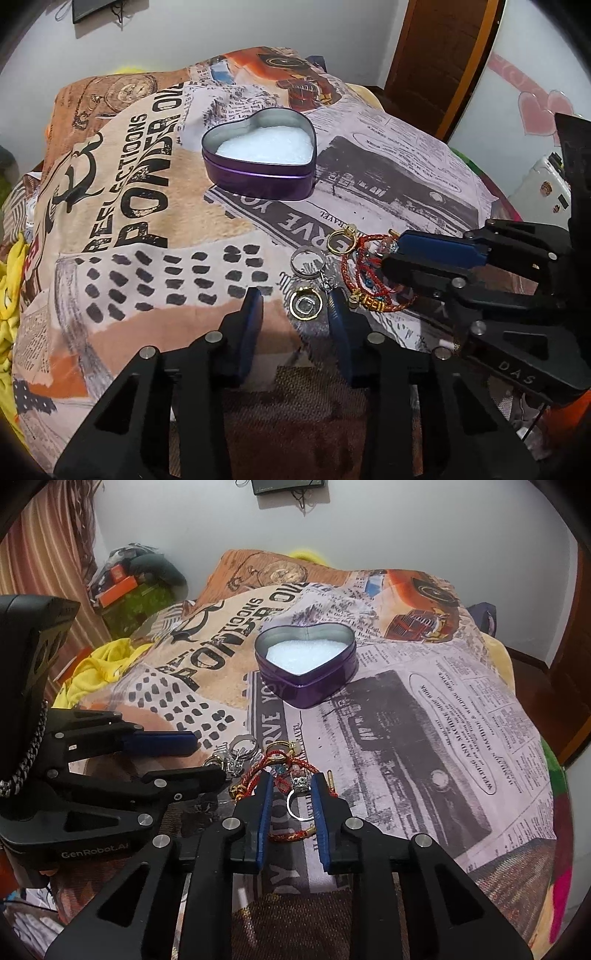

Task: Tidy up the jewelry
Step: 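Grasp a gold ring with the left tool while the right tool grasps a silver ring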

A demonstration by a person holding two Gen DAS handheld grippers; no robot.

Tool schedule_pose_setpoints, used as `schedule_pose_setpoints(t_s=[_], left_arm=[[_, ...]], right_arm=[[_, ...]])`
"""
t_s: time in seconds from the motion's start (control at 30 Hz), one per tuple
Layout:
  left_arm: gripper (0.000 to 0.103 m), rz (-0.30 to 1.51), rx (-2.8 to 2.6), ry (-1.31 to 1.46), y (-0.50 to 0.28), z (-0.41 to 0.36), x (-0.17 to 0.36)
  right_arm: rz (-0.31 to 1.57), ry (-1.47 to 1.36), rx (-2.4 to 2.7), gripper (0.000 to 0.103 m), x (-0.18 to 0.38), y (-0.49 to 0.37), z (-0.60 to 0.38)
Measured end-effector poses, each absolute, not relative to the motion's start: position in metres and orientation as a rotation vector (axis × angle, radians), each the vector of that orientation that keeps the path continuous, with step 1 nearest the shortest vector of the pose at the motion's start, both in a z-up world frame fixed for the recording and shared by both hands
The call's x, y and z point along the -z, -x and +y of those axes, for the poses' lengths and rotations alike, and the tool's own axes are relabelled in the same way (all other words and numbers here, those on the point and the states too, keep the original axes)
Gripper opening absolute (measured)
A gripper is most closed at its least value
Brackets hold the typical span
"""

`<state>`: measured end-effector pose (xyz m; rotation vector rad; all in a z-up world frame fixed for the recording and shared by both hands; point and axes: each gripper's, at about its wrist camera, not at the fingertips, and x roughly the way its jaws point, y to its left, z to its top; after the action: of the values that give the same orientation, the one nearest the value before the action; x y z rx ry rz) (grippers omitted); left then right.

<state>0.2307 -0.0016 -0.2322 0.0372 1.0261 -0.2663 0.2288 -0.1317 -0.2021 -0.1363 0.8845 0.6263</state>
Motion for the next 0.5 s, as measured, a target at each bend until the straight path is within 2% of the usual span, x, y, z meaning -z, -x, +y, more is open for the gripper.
schedule_pose_setpoints(t_s=[0.17, 0.23, 0.27, 0.4, 0.43, 0.5], left_arm=[[0.026, 1.025, 0.289, -0.033, -0.2318, -0.0037, 0.2344], [0.017, 1.026, 0.296, -0.029, -0.2324, -0.0042, 0.235], [0.017, 1.025, 0.301, -0.026, -0.2326, -0.0042, 0.235], [0.017, 1.023, 0.312, -0.02, -0.23, -0.0041, 0.234], [0.017, 1.022, 0.31, -0.019, -0.2296, -0.0041, 0.2334], [0.017, 1.02, 0.31, -0.012, -0.2271, -0.0031, 0.2316]], right_arm=[[0.891, 0.132, -0.635, 0.018, 0.2054, -0.2309, -0.1306], [0.893, 0.13, -0.636, 0.016, 0.2062, -0.2322, -0.1306], [0.894, 0.13, -0.636, 0.013, 0.2062, -0.2324, -0.1304], [0.899, 0.124, -0.641, 0.011, 0.2073, -0.2341, -0.1308], [0.9, 0.125, -0.643, 0.006, 0.2078, -0.2338, -0.1305], [0.911, 0.131, -0.64, 0.006, 0.2105, -0.2344, -0.1291]])
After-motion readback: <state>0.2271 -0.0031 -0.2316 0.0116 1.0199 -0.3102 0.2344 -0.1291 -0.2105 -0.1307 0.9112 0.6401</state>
